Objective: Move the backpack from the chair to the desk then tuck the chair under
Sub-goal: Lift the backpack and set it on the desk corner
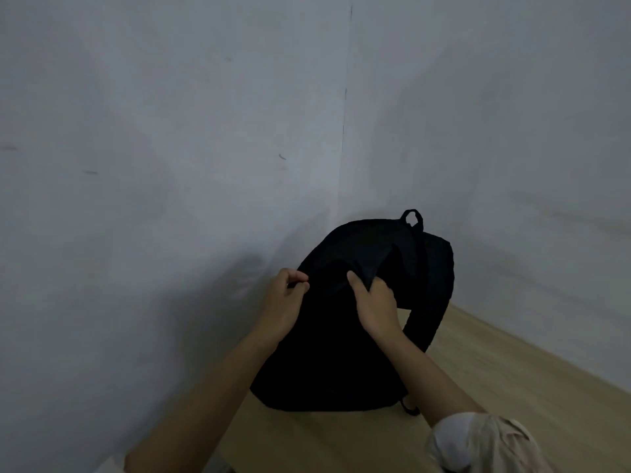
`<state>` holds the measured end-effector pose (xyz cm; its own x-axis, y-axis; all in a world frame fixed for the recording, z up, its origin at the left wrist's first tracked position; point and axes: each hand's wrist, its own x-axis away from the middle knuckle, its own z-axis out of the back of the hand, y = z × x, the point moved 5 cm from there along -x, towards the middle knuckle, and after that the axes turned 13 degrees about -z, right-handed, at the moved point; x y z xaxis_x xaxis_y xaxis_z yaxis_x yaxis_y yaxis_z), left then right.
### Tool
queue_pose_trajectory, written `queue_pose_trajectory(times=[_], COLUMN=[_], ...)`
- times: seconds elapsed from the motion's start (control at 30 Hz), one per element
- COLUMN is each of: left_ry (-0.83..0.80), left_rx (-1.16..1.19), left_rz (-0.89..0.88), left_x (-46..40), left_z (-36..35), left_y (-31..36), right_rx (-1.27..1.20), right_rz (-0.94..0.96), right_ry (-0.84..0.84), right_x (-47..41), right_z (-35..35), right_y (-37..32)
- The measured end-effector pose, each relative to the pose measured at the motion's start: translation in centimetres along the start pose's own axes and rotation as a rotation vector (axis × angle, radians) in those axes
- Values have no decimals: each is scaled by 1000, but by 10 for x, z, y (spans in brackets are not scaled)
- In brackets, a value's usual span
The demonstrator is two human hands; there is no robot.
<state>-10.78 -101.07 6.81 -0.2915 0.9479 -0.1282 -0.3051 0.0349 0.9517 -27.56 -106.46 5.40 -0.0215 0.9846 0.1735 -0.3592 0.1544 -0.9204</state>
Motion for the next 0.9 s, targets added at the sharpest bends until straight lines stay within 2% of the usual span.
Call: queue_pose_trajectory(times=[0.17, 0.3, 0.4, 0.53, 0.6, 0.73, 0.9], left_ry=[-117, -213, -381, -721, -817, -904, -921], left_rx=[-76, -196, -332, -596, -709, -809, -860], left_rz=[-37, -68, -61, 49, 30, -56, -99], left_x=[-41, -60, -54, -32, -24, -24, -38], left_z=[1, -7, -19, -38, -48, -57, -56], left_y=[-18, -44, -80, -144, -163, -184, -197], right_rx=[131, 272, 429, 603, 649, 673, 578], right_rz=[16, -102, -192, -322, -350, -334, -338], right_ry=[41, -19, -86, -191, -225, -207, -189], right_x=[-52, -65, -54, -28, -15, 2, 15], right_z=[-8, -11, -22, -36, -40, -46, -62], right_y=[-3, 37, 78, 122, 138, 149, 145])
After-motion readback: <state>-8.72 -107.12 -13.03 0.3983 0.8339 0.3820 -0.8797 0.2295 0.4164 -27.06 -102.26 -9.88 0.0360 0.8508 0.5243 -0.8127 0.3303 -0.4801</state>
